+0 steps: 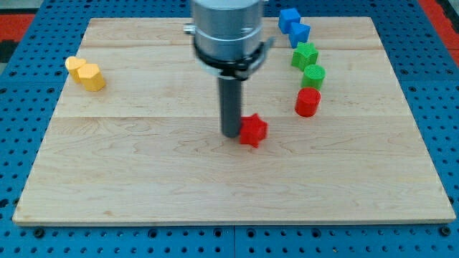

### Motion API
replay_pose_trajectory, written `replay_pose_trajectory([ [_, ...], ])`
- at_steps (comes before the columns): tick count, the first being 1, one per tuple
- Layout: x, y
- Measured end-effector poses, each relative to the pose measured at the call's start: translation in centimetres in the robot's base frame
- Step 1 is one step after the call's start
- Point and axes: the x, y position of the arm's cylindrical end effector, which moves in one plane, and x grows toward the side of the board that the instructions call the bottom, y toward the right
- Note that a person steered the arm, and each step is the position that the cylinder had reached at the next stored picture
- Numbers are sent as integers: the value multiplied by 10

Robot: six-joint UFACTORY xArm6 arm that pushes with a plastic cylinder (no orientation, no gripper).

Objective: Place the red star below the red circle

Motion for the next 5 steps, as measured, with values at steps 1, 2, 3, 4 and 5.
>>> replay_pose_trajectory([
  [1, -8, 45],
  [2, -7, 61],
  [3, 59, 50],
  [4, 63, 111],
  [5, -10, 170],
])
